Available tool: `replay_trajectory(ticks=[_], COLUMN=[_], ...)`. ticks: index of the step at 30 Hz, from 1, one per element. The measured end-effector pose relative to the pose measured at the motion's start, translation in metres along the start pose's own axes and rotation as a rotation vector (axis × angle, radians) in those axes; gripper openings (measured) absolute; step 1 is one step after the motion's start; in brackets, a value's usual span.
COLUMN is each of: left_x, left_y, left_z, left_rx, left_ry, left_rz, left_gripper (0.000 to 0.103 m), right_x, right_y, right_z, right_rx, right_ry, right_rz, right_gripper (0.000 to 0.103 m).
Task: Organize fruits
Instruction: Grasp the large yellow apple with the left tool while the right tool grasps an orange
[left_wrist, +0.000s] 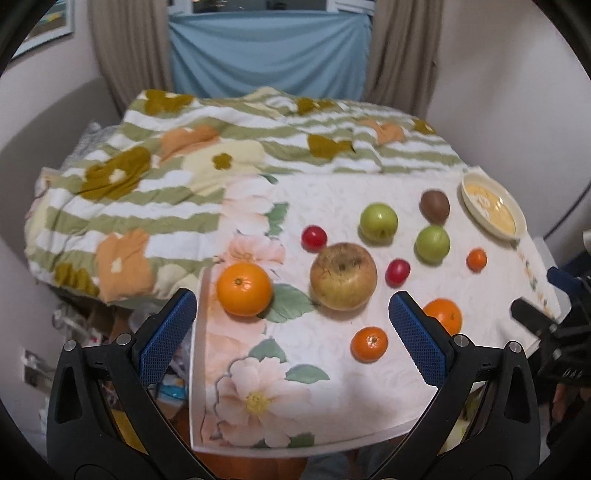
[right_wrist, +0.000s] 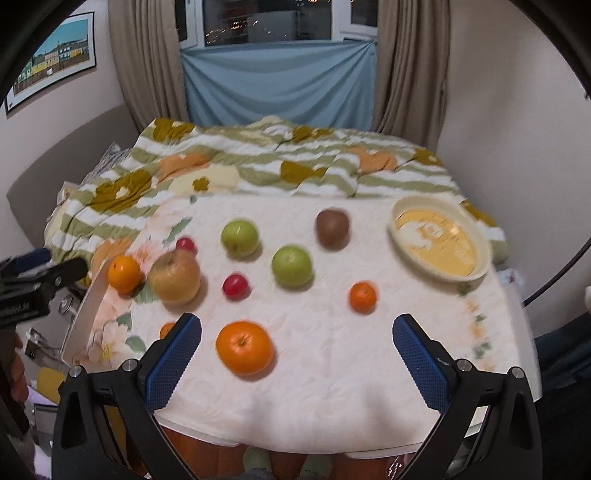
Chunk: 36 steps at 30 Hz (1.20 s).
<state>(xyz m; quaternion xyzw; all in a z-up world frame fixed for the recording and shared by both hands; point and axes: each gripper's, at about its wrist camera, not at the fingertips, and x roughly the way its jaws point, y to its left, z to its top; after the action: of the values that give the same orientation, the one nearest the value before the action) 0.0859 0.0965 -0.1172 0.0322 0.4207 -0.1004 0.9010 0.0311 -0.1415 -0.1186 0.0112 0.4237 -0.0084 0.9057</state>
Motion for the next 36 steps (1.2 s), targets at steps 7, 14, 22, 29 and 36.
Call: replay_trajectory(ticks=[7, 14, 22, 29, 36], left_x=[0.055, 0.095, 0.128, 0.143, 0.139], left_y=[-0.015, -0.031, -0.04, -0.046, -0.047], left_z=[0.005, 0.01, 0.011, 0.009, 0.005], left_rx=[0.11, 0.199, 0.238, 0.245, 0.259], left_ry=[0.075, 0.143, 0.201, 0.235, 0.215], left_rz=[-0.089, -0.125, -0.174, -0.199, -0.181], left_gripper=[0.103, 0.103, 0.1, 0.082, 0.081], right_x=[0.044, 0.07, 0.087, 0.094, 0.098], right_y=[0.013, 0.02, 0.027, 0.032, 0.035], right_z=[-0.024, -0.033, -0.04, -0.038, -0.033], right_rx=[0.002, 0.032, 0.039, 0.038, 0.01], right_ry=[0.079, 0.131, 0.168, 0.191, 0.197], right_rz=[0.019, 0.037, 0.067, 0.091, 0.092], right_gripper=[0.103, 0.097, 0.083, 0.075, 0.07])
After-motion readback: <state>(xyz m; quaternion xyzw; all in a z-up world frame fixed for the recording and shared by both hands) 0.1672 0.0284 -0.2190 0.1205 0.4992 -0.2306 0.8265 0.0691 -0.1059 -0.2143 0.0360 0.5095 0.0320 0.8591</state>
